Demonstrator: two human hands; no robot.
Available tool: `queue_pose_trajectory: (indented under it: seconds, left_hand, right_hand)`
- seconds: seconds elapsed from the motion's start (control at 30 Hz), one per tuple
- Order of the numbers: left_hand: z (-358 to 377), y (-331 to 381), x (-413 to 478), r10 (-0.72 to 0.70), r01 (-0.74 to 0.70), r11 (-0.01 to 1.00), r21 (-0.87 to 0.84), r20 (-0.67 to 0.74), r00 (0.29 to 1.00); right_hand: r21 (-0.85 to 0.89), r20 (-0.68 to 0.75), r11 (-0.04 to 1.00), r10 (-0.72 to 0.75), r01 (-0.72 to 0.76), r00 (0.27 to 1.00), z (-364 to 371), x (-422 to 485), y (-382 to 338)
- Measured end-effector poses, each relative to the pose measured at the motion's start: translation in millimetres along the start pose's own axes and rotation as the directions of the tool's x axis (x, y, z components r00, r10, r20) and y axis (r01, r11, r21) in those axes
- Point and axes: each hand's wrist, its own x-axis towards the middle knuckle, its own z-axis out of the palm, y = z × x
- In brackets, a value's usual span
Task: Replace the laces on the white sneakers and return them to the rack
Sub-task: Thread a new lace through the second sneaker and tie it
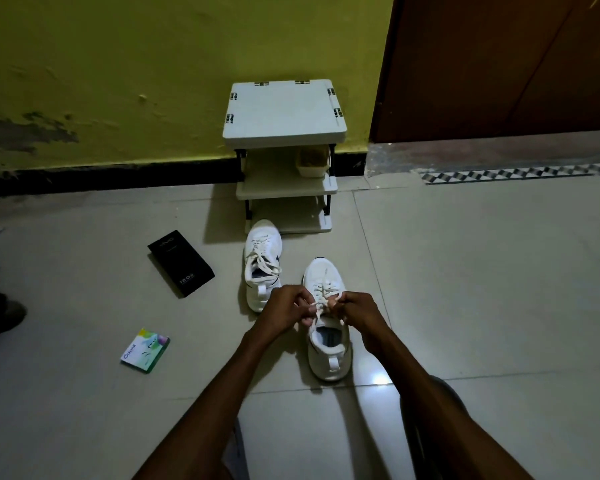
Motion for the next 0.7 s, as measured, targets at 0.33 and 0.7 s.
queue_pose_trajectory:
  seconds: [0.33,0.7]
  left_hand:
    - [11,17,6,0.149,-0.135,0.952,0.273,-0.031,0.988]
    - [11,22,8,0.251,-0.228,0.82,0.526,0.028,0.968]
  right_hand:
    - [0.05,0.004,0.998,0.041,-0.041,0.999,-7,-1,1]
    - [0.02,0.025,1.0,0.018,-0.018,1.0,-5,0,1]
